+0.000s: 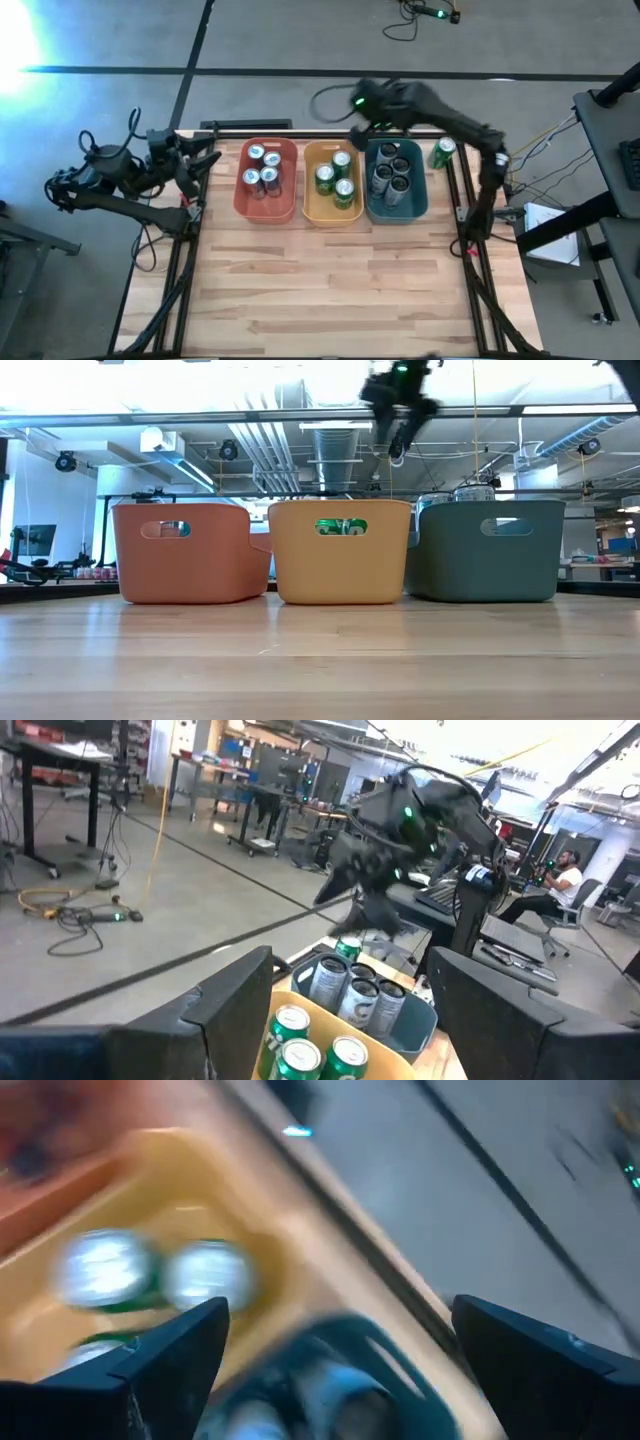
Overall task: Sort soda cans
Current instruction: Put the green soda can into the yellow bin
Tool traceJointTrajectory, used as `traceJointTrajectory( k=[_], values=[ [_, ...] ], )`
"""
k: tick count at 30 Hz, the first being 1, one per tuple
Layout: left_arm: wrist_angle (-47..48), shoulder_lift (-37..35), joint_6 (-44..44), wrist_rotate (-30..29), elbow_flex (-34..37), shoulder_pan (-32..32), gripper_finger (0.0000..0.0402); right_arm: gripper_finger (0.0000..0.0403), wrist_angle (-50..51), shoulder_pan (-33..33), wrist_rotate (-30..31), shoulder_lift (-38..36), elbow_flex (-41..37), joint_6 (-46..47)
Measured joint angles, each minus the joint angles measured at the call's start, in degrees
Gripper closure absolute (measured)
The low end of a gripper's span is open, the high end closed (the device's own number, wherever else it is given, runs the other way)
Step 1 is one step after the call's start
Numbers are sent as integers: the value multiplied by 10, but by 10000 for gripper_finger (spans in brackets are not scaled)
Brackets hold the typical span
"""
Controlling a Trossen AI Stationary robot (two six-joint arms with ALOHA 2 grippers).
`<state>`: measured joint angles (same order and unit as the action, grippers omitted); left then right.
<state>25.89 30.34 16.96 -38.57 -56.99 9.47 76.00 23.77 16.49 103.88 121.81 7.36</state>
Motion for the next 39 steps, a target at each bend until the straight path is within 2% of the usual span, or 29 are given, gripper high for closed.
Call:
traceJointTrajectory(
  k=[2, 5, 11, 14, 18, 21, 25, 29, 34, 36, 39],
  values=[
    [-8, 1, -13, 0, 0, 0, 150, 23, 30, 34, 29, -30, -22, 71],
    [-10, 1, -17, 0, 0, 0, 150, 23, 84, 97, 31, -66, -72, 177],
    [-2, 0, -11, 1, 0, 0, 150, 23, 82, 204, 36, -146, -236, 306],
    [50, 0, 25, 4, 0, 0, 150, 23, 41, 212, 62, -215, -339, 389],
    [122, 1, 51, 6, 2, 1, 150, 23, -62, 213, 60, -302, -470, 499],
    [123, 1, 40, 6, 5, 1, 150, 23, -112, 213, 62, -336, -548, 572],
    [123, 0, 20, -10, 5, 1, 150, 23, -106, 218, 70, -352, -625, 669],
    [122, -2, 14, -24, 6, 1, 148, 23, -129, 238, 86, -355, -665, 713],
    [123, -4, 4, -64, 20, 1, 124, 23, -218, 280, 91, -354, -685, 696],
    [123, -5, 5, -88, 28, 1, 111, 23, -214, 303, 86, -345, -687, 701],
    [123, -7, 17, -89, 41, 0, 95, 23, -215, 330, 73, -331, -687, 698]
  ],
)
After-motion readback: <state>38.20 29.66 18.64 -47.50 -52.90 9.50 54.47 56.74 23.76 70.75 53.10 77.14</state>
